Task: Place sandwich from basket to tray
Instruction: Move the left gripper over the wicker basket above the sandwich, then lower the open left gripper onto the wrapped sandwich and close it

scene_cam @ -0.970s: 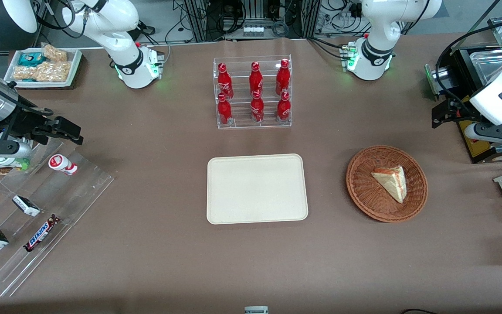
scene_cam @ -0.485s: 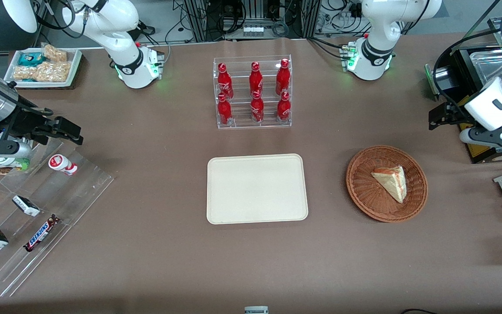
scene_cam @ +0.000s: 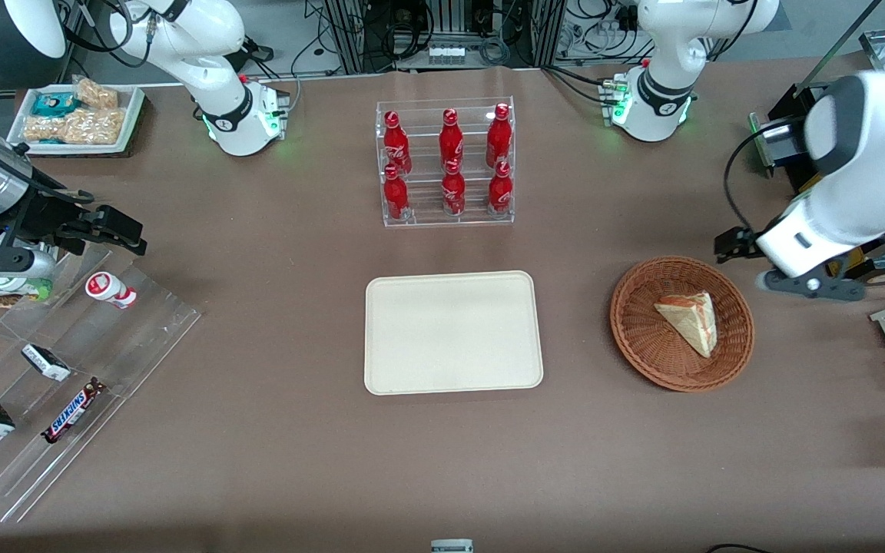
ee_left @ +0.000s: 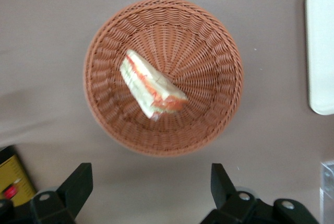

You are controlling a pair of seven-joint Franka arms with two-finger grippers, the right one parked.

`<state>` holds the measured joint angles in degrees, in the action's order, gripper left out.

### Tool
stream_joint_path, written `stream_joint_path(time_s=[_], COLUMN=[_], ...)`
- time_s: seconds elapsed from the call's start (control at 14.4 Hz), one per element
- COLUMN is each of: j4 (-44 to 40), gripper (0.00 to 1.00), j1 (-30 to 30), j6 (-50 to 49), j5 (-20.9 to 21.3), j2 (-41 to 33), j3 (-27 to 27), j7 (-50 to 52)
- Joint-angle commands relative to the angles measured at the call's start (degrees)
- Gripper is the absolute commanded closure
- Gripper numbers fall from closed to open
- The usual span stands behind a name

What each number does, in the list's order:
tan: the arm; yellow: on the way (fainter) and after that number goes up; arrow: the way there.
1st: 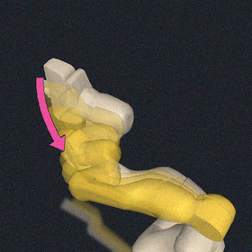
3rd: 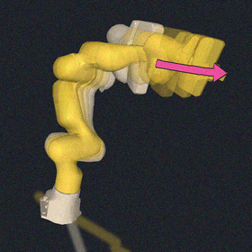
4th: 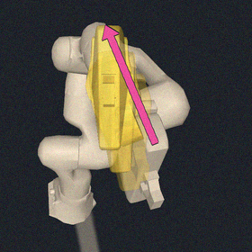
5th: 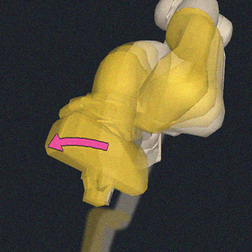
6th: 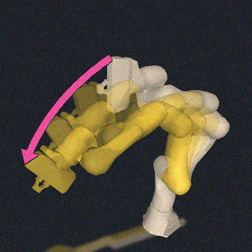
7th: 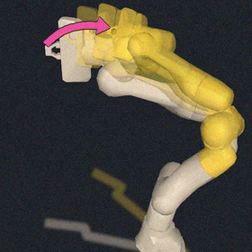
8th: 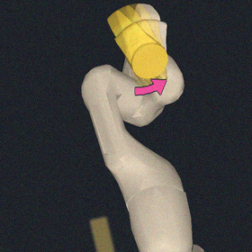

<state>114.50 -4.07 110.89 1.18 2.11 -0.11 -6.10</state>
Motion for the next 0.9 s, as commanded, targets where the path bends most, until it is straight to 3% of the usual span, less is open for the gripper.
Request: stream_joint_path(time_s=[0.0, 0.35, 0.69, 0.83], j4=[9.0, 14.2, 13.7, 13.6], gripper=[0.00, 0.00, 0.00, 0.00], j1=[-0.2, -0.2, -0.1, 0.0], j6=[10.2, 20.5, 27.4, 28.2], j5=[1.0, 1.2, 1.2, 1.2], j2=[-1.6, -0.5, 4.2, 6.2], j3=[0.2, 0.2, 0.1, 0.0], j7=[4.1, 20.7, 52.7, 55.7])
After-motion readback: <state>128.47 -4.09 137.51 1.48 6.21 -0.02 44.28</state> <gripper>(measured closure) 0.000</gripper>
